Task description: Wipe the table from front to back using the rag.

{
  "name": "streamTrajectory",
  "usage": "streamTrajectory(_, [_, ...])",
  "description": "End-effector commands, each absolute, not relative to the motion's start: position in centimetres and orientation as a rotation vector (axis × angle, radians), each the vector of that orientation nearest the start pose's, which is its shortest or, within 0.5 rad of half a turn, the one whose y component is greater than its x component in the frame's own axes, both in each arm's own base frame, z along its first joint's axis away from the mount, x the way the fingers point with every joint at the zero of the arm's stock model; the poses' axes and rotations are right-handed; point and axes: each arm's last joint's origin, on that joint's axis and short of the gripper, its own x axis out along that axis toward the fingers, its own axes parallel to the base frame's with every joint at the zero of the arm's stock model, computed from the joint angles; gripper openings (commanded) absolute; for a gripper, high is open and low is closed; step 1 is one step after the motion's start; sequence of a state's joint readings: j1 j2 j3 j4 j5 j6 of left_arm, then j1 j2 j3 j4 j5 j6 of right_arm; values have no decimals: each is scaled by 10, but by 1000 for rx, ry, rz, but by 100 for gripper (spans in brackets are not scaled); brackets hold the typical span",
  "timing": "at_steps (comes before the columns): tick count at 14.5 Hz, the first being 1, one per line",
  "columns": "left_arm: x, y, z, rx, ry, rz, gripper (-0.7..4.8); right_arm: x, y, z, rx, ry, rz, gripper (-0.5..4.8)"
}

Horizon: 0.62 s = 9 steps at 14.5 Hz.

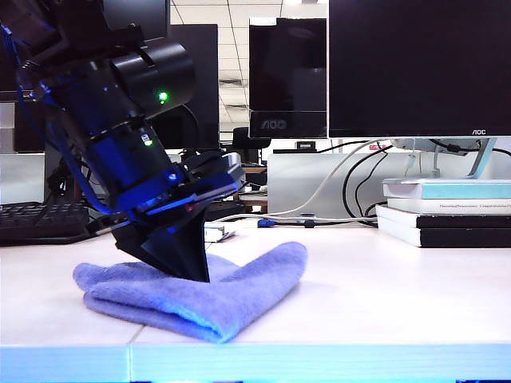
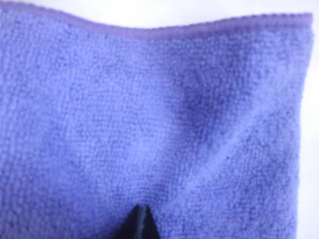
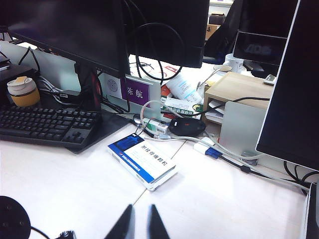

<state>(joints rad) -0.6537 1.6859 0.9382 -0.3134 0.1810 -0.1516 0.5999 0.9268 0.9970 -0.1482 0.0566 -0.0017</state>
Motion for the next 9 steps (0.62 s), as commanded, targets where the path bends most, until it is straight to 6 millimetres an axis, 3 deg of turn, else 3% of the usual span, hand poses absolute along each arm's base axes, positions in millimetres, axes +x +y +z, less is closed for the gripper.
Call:
streamTrajectory(1, [258, -193, 159, 117, 1057, -605, -5, 164, 110, 387, -24, 57, 544, 45])
streamTrajectory(2, [259, -193, 160, 119, 1057, -611, 7, 164, 110, 387, -24, 57, 544, 45])
streamTrajectory(3, [260, -196, 168, 102, 1065, -643, 167, 164, 110, 387, -24, 57, 544, 45])
streamTrajectory(4, [264, -199, 188, 88, 1039, -662, 262, 164, 110, 387, -24, 57, 544, 45])
streamTrajectory(5, [267, -201, 216, 76, 987, -672, 262, 164, 110, 387, -24, 57, 544, 45])
streamTrajectory(6, [268, -202, 231, 68, 955, -678, 261, 164, 110, 387, -24, 57, 544, 45])
streamTrajectory(8, [267, -201, 260, 56, 905, -690, 219, 164, 110, 387, -24, 57, 544, 45])
streamTrajectory(9, [266, -200, 276, 50, 873, -698, -23, 164, 110, 387, -24, 57, 544, 45])
